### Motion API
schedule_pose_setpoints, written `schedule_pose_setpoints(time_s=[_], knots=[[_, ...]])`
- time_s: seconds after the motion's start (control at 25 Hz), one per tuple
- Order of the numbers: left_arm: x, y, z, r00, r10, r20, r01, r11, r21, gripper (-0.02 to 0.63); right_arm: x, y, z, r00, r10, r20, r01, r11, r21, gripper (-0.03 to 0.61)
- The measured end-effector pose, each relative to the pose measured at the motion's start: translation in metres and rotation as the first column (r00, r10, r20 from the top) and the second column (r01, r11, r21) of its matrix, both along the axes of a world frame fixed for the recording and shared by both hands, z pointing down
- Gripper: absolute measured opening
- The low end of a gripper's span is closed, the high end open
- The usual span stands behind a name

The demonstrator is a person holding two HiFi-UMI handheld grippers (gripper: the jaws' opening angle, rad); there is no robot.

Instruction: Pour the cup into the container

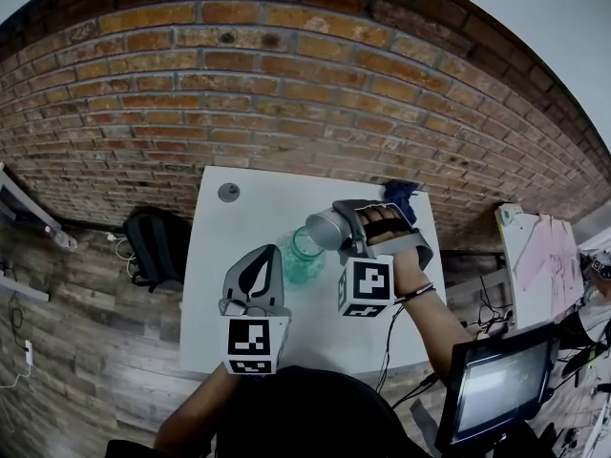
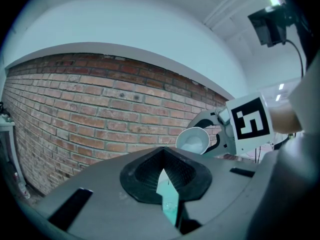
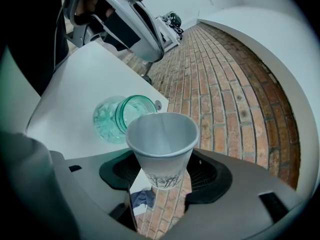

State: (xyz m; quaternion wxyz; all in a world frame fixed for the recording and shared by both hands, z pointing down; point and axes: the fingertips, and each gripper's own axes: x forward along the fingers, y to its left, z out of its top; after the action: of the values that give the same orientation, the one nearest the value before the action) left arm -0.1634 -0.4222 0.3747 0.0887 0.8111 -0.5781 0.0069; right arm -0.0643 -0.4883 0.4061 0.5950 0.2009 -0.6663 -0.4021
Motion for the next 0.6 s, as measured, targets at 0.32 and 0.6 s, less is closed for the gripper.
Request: schedule_pose_setpoints(time_s=[0.32,0.6], knots=[[0.0006,-0.0006,-0.0021,1.000,0.003,-0.007,-0.003,1.000,0.003,-0.003,0.0008,-0.0008,-0.0027,1.000,-0.004,-0.021,0.005,1.000,0.017,0.281],[-0.0012,0.0026,-0.0043,1.000,-0.001,-0.007,0.001,1.000,0.008,-0.003,-0.0008,0.0019,-0.0011,0.999,-0.009,-0.032,0.009,1.000,0.017,0.281]])
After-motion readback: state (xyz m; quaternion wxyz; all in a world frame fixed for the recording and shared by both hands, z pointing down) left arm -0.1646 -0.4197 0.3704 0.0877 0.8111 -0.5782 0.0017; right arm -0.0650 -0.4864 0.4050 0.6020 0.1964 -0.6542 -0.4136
